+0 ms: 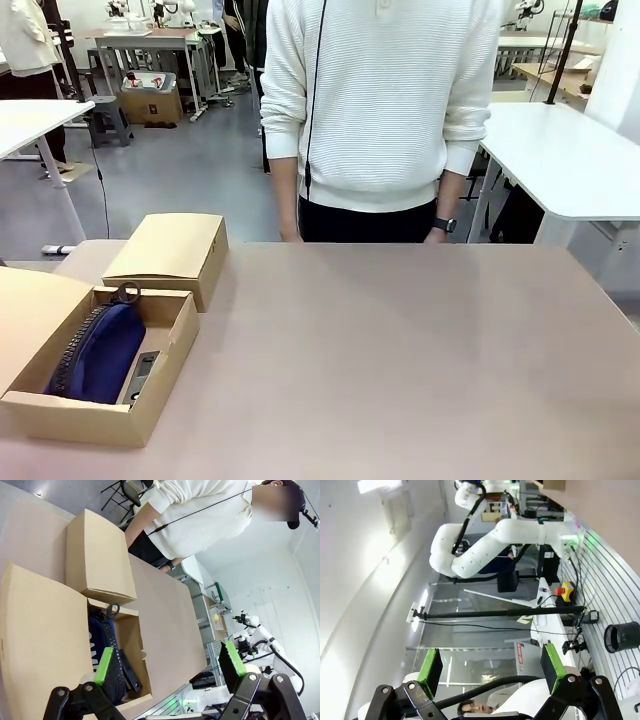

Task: Place items inside the box.
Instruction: Pick up a Pencil pouch or Stapler and place it inside the Mailer Box closest to the robot, then close the lid of the Mailer Box closest to the robot.

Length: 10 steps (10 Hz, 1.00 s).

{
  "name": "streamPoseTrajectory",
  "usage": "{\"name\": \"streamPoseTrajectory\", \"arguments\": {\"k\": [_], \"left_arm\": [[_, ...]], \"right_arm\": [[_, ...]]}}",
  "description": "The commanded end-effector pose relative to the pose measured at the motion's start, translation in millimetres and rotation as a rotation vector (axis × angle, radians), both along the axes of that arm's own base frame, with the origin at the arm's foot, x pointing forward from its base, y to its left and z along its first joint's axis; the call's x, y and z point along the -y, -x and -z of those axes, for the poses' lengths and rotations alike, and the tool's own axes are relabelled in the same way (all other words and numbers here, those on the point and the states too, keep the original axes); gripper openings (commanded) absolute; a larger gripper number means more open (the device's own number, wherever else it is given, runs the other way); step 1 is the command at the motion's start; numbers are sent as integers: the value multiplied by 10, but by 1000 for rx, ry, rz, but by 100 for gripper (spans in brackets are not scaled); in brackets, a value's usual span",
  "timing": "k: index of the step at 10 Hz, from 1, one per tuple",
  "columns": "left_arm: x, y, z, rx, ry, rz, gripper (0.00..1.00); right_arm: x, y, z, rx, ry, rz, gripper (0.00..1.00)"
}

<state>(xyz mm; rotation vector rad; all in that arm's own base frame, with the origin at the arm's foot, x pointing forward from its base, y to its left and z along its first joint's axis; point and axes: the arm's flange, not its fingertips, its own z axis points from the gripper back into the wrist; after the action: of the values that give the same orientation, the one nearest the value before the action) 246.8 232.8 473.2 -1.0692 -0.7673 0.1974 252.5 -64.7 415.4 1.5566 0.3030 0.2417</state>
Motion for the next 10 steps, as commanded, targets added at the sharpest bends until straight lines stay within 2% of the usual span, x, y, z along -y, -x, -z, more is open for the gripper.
{"name": "streamPoseTrajectory", "arguments": {"k": [1,10], "left_arm": [[12,-6,5,34,8,3,100],[12,-6,5,34,8,3,100]], "right_arm": [[-108,63,-337,7,23,0,100],[-108,63,-337,7,23,0,100]]}}
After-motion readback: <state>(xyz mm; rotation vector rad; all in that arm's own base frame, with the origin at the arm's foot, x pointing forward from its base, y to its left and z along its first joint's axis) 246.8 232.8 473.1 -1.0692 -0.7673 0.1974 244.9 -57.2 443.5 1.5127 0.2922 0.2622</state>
